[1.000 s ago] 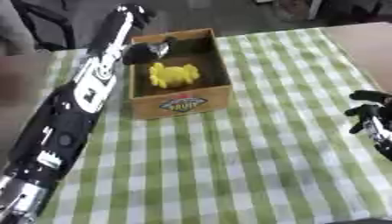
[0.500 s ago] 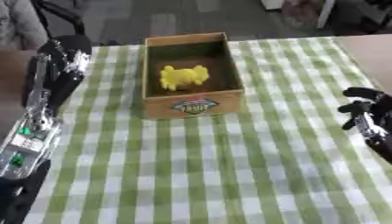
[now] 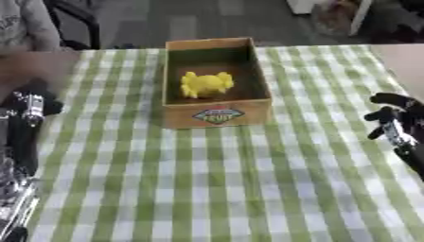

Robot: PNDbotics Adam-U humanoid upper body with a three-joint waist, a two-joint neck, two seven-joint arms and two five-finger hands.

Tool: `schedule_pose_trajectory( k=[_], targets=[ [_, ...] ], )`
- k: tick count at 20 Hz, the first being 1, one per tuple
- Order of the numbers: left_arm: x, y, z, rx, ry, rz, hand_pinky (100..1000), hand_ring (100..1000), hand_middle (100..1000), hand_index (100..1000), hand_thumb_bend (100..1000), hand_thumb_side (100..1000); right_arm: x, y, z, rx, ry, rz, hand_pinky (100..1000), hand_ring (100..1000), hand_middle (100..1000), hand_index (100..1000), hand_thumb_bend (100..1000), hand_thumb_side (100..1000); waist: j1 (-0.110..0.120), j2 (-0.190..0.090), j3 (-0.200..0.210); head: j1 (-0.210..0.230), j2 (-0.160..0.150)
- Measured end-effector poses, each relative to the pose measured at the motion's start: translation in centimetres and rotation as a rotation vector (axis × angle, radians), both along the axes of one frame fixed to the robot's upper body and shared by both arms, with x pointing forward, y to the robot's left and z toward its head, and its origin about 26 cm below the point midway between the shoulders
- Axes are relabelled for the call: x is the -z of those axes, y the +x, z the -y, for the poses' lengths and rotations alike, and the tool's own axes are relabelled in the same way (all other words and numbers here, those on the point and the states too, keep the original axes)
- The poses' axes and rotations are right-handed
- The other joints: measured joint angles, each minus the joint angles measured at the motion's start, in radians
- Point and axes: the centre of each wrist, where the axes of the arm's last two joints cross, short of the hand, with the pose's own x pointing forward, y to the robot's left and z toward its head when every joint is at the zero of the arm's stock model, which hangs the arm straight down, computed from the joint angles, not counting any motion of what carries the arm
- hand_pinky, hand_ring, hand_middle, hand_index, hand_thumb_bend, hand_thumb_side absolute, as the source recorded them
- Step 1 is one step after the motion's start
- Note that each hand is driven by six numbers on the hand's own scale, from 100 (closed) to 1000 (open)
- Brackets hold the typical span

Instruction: Pick up objects on the table and place them in the box.

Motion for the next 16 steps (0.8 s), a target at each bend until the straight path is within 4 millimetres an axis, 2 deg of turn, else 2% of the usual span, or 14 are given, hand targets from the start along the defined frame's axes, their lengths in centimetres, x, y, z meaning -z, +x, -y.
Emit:
schedule_pose_trajectory(
  k=[5,16],
  targets=[
    [1.3,-0.3,0.3,0.017,-0.029,-0.040,648,550,521,714,287,703,0.0,0.0,0.1,0.000,0.014,-0.002,468,667,771,823,100,608,0.000,0.000,0.008,0.000,0.001],
    [2.0,-0.4,0.3,0.072,-0.011,-0.053,643,535,508,711,247,706,0.0,0.0,0.1,0.003,0.017,-0.005,468,665,770,823,100,613,0.001,-0.001,0.013,-0.001,0.001]
  ],
)
